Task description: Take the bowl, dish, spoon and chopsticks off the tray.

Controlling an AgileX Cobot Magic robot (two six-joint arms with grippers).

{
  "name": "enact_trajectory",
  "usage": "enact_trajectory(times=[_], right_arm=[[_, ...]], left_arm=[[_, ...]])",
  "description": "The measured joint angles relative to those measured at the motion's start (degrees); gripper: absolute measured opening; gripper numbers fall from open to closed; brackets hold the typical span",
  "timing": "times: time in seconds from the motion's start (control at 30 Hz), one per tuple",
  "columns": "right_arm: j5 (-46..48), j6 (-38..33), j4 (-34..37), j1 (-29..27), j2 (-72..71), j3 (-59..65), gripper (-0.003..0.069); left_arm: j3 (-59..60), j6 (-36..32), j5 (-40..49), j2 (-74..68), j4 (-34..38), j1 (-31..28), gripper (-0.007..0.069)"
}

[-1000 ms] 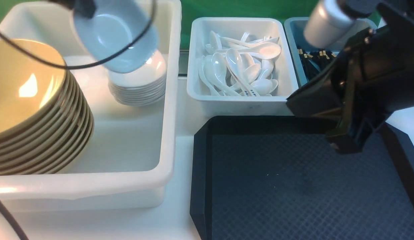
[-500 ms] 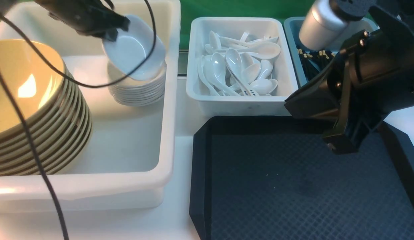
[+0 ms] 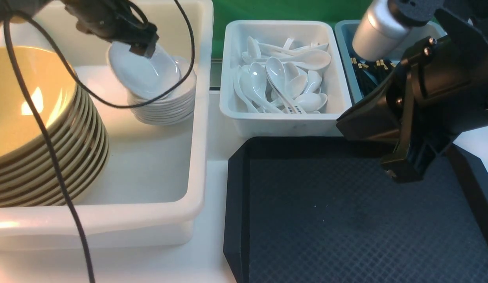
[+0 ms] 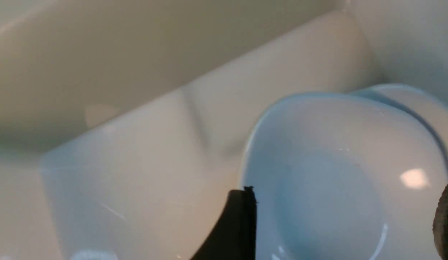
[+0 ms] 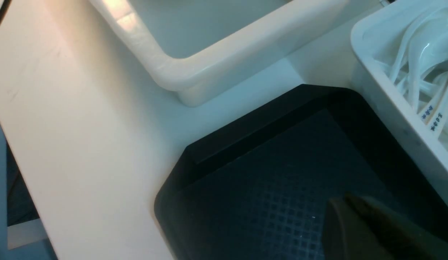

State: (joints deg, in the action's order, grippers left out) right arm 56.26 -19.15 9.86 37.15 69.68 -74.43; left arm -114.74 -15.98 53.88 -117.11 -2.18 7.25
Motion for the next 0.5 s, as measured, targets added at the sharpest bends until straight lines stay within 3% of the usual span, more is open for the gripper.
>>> enact_trajectory(times=[0.27,0.4,0.43,0.5], right_arm=[[1.31,0.0,0.0,0.0,0.0,0.0,0.0045],[1.44,0.45,-0.2,-0.06,-0.06,0.0,0.0045],[1.44,0.65,-0.35,-0.06,-0.12,0.0,0.0045],[1.44,1.33,-0.87,-0.59,-0.9,0.22,0.0045]], left_arm=[[-10.81,3.58,8.95,0.59,1.45,1.39,0.0629],[-13.61,5.49,14.24,2.77,-0.39,3.52,0.0415],[-13.65,5.49,14.24,2.77,-0.53,3.7,0.0399],[-13.9,5.65,17.32,6.11,-1.86,5.76,0.019]])
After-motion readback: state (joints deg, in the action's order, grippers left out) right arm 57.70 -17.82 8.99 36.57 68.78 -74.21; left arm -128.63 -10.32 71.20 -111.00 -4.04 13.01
